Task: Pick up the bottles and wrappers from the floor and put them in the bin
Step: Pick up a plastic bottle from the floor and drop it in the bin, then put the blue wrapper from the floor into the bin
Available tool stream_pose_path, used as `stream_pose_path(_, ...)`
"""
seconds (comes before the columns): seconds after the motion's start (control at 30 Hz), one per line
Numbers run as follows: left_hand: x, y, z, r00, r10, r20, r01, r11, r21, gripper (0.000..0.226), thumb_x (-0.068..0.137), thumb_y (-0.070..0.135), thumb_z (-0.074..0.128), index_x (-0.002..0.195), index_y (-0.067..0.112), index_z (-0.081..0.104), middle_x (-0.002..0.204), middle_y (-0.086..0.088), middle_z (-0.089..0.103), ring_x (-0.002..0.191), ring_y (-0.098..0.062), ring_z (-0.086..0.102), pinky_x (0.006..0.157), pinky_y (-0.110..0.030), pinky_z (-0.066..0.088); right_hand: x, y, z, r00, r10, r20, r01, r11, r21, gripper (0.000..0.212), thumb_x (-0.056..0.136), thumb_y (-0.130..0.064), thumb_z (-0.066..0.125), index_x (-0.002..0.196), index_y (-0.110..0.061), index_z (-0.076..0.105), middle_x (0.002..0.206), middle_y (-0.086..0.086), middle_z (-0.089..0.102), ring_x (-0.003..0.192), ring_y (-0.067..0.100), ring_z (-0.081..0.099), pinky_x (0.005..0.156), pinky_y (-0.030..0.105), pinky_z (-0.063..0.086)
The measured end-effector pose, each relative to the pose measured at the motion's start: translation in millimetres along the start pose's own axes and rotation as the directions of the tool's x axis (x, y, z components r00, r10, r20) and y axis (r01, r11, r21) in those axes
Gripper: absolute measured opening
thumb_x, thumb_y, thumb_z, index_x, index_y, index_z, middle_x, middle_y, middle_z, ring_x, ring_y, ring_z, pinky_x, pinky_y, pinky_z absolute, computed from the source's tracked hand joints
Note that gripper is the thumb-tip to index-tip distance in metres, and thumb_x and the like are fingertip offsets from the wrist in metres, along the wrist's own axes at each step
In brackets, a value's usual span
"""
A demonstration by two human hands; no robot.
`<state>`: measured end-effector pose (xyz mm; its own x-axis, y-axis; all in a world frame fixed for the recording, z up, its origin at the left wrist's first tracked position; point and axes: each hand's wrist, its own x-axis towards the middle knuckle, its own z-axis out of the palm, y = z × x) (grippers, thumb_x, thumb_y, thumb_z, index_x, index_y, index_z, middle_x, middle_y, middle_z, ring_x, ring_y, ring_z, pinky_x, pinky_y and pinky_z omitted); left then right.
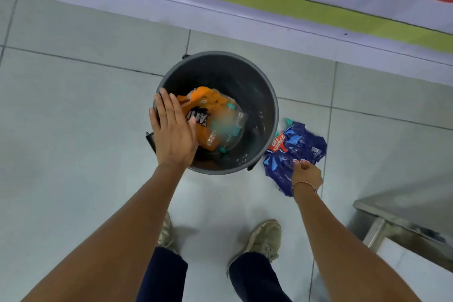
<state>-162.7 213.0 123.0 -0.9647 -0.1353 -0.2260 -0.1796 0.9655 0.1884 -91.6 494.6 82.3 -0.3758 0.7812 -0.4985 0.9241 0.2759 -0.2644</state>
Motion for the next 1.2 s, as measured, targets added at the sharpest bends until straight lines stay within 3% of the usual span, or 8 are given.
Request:
stream_pose_path(0.1,1.9,1.2,11.5,0.997,-0.018,-0.074,0.019,1.000,0.015,0.066,0.101,0.044,0.018,0.152,0.003,0.008,0.162,-0.019,0.006,0.150,-0.032,0.004,0.121,-0.045,0.004,45.2,24.5,15.5,0.997,0.064,0.044,-0.063,0.998,-0.031,0.038,0.090,-0.027,0.060,0.110,0.005,0.063,0.109,0.025,0.067,0.099,0.041,0.063,0.088,0.044,0.052)
stream_pose_path(0.33,1.1,-5.8,21.7,0.981,0.002,-0.193,-0.009,0.999,-0.031,0.068,0.100,0.046,0.013,0.152,0.003,0.008,0.162,-0.017,0.005,0.151,-0.028,0.001,0.122,-0.041,0.001,116.3,73.1,48.1,0.919,0.342,0.198,-0.369,0.922,0.120,0.095,0.069,-0.044,0.079,0.138,-0.004,0.028,0.136,0.021,0.047,0.119,0.043,0.052,0.099,0.051,0.046)
stream_pose_path(0.57,0.3,-3.6,19.1,0.983,0.004,-0.186,-0.011,0.999,-0.036,0.067,0.100,0.046,0.013,0.153,0.004,0.008,0.163,-0.016,0.004,0.151,-0.028,0.000,0.121,-0.040,0.000,105.0,77.5,45.3,0.921,0.339,0.193,-0.361,0.928,0.090,0.041,0.089,-0.024,0.062,0.116,0.005,0.056,0.113,0.021,0.065,0.081,0.031,0.055,0.074,0.033,0.041)
stream_pose_path(0.73,-0.5,-1.2,11.5,0.990,0.009,-0.139,-0.010,1.000,-0.005,0.067,0.101,0.045,0.016,0.152,0.003,0.010,0.162,-0.018,0.006,0.151,-0.031,0.003,0.121,-0.043,0.003,53.7,65.6,10.7,0.940,0.328,0.089,-0.336,0.936,0.104,0.037,0.096,-0.025,0.051,0.104,0.010,0.061,0.097,0.024,0.066,0.076,0.029,0.053,0.073,0.033,0.044)
stream_pose_path(0.87,-2.0,1.1,2.1,0.999,0.014,-0.036,-0.014,1.000,-0.002,0.067,0.101,0.043,0.018,0.152,0.002,0.007,0.162,-0.019,0.004,0.151,-0.031,0.001,0.122,-0.045,0.003,-2.8,51.9,-23.0,0.924,0.382,-0.022,-0.364,0.897,0.251,0.039,0.097,-0.033,0.048,0.108,0.001,0.064,0.108,0.022,0.067,0.089,0.036,0.062,0.089,0.043,0.051)
stream_pose_path(1.0,-5.3,-7.0,-16.0,0.997,0.060,0.057,-0.057,0.998,-0.040,0.067,0.102,0.043,0.018,0.152,0.002,0.003,0.162,-0.018,0.000,0.151,-0.030,-0.003,0.124,-0.043,0.004,-54.5,15.3,-58.7,0.910,0.358,-0.209,-0.211,0.835,0.509,0.033,0.096,-0.029,0.048,0.109,-0.003,0.063,0.103,0.016,0.066,0.091,0.032,0.062,0.087,0.038,0.052)
stream_pose_path(1.13,-6.0,-19.7,-30.2,0.985,0.083,0.154,-0.053,0.980,-0.190,0.064,0.103,0.038,0.020,0.153,0.003,0.000,0.163,-0.014,-0.005,0.151,-0.029,-0.007,0.124,-0.043,0.009,-91.1,-30.0,-83.7,0.909,0.216,-0.357,0.090,0.734,0.673,0.015,0.092,-0.022,0.053,0.098,-0.012,0.062,0.093,0.004,0.060,0.080,0.016,0.055,0.063,0.009,0.049)
stream_pose_path(1.2,-5.7,-27.7,-36.1,0.976,0.122,0.179,-0.083,0.974,-0.213,0.063,0.103,0.038,0.020,0.153,0.004,-0.001,0.163,-0.013,-0.006,0.151,-0.028,-0.008,0.124,-0.043,0.010,-108.9,-50.6,-84.5,0.904,0.127,-0.409,0.213,0.695,0.687,0.022,0.091,-0.021,0.054,0.106,-0.008,0.063,0.095,0.005,0.063,0.082,0.014,0.057,0.066,0.009,0.050)
